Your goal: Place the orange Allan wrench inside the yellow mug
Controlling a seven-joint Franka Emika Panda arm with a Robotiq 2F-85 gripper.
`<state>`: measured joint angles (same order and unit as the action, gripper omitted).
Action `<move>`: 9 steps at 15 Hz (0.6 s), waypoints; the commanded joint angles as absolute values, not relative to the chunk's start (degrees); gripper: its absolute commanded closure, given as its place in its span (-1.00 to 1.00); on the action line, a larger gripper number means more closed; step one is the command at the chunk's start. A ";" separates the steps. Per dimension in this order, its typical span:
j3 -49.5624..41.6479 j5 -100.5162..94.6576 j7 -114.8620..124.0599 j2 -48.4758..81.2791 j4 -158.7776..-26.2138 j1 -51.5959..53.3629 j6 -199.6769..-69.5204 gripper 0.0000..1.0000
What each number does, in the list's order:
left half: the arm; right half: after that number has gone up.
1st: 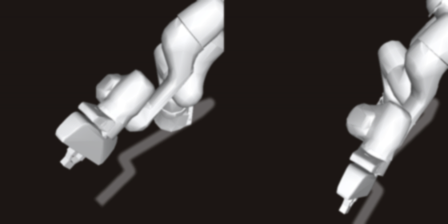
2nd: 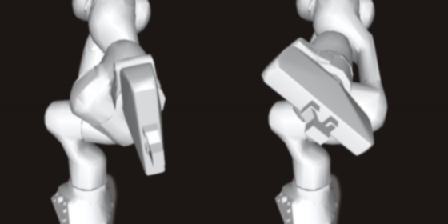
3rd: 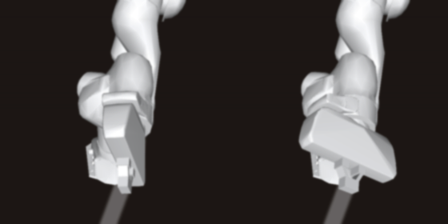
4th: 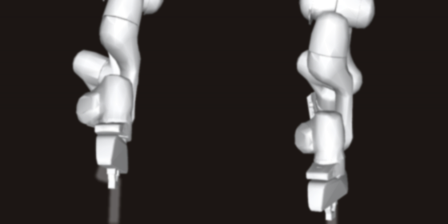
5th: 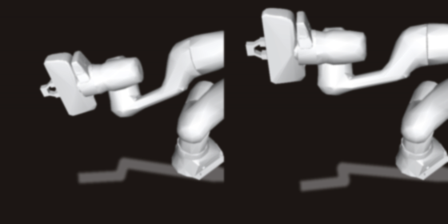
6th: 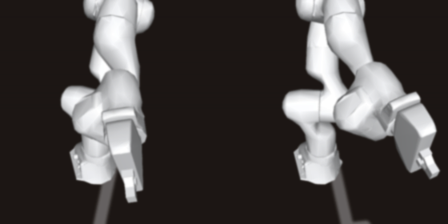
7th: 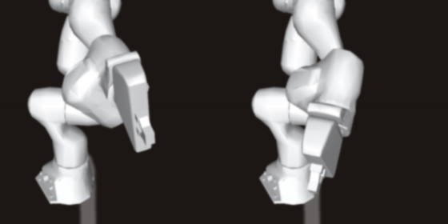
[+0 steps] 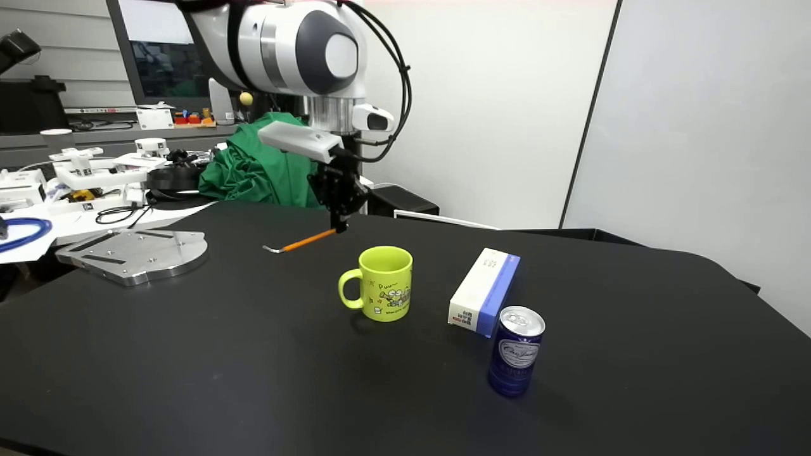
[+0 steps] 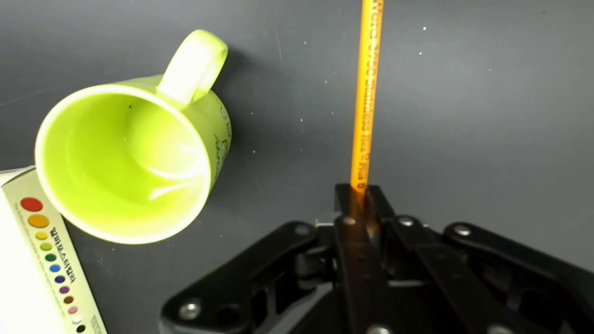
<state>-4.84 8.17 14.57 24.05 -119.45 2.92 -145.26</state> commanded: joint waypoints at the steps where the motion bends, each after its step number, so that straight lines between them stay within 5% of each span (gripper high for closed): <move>1: -5.84 5.54 16.44 19.30 -121.43 2.61 -146.09 0.95; 9: -6.54 6.23 14.68 13.05 -130.15 0.10 -175.23 0.95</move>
